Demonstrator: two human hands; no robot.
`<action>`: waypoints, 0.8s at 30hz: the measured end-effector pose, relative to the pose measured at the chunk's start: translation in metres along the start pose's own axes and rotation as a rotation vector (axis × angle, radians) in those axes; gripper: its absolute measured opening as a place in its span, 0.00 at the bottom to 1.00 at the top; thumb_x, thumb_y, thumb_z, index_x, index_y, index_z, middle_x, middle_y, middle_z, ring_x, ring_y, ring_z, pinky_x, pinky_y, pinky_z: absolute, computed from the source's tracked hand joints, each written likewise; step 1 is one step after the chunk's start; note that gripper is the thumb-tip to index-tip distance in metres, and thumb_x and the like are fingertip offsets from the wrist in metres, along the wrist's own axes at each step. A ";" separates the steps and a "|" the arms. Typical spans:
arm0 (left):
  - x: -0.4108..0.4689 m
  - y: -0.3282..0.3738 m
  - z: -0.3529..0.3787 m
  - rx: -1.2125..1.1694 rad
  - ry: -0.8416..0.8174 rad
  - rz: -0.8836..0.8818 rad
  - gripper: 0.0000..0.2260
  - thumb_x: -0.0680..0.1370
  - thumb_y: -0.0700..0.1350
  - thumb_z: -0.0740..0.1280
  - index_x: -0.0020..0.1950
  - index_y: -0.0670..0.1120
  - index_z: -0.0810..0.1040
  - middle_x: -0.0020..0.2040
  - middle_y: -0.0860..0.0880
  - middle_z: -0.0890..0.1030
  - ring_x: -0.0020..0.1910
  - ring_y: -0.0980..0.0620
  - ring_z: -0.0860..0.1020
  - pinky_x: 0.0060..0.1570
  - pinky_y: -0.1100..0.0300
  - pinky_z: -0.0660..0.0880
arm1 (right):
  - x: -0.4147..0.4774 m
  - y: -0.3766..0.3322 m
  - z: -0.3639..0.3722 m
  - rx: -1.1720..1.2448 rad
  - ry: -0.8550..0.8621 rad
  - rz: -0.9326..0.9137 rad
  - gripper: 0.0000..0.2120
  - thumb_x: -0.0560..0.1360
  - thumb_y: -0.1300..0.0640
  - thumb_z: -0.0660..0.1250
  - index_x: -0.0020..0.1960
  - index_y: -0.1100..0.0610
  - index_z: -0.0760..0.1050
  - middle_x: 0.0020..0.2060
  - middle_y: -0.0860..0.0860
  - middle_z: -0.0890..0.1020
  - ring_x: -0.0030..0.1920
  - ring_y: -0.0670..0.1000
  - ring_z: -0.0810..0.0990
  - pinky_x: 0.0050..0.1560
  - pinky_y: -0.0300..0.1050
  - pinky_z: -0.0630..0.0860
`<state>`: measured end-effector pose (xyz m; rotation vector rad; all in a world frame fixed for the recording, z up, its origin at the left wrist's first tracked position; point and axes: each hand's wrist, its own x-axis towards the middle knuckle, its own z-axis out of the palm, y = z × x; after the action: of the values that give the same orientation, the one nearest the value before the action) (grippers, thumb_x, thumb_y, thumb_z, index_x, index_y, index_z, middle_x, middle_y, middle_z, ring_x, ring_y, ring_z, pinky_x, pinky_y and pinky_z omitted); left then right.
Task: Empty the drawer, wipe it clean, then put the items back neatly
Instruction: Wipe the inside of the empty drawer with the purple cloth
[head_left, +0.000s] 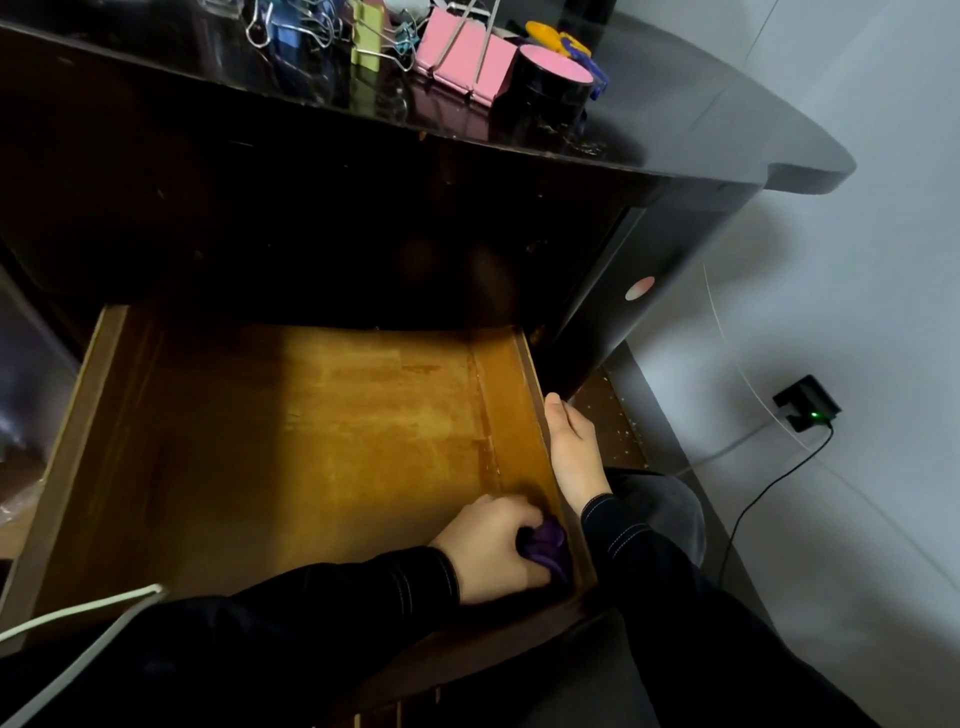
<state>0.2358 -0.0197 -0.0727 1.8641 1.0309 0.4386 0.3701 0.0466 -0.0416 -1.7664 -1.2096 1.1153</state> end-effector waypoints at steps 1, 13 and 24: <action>0.000 -0.002 0.000 -0.025 -0.006 -0.005 0.08 0.69 0.52 0.73 0.36 0.55 0.74 0.40 0.58 0.76 0.42 0.54 0.76 0.46 0.57 0.74 | 0.000 0.000 0.000 -0.003 0.002 0.001 0.20 0.85 0.45 0.52 0.66 0.54 0.76 0.58 0.51 0.82 0.60 0.51 0.79 0.70 0.55 0.72; -0.008 0.002 -0.007 0.155 -0.009 0.227 0.03 0.75 0.43 0.69 0.48 0.46 0.80 0.50 0.51 0.76 0.47 0.51 0.77 0.46 0.55 0.75 | 0.001 -0.001 0.001 0.003 0.007 -0.011 0.15 0.85 0.45 0.53 0.56 0.47 0.78 0.52 0.49 0.84 0.56 0.49 0.81 0.67 0.52 0.74; -0.006 0.011 -0.014 0.275 0.147 0.312 0.05 0.76 0.44 0.69 0.51 0.45 0.79 0.52 0.51 0.74 0.47 0.51 0.75 0.46 0.53 0.76 | 0.001 -0.001 0.000 0.027 0.002 -0.008 0.16 0.86 0.46 0.53 0.55 0.50 0.79 0.51 0.52 0.84 0.56 0.54 0.82 0.66 0.58 0.75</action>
<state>0.2280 -0.0192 -0.0552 2.2814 0.9342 0.6514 0.3702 0.0472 -0.0412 -1.7405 -1.1937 1.1201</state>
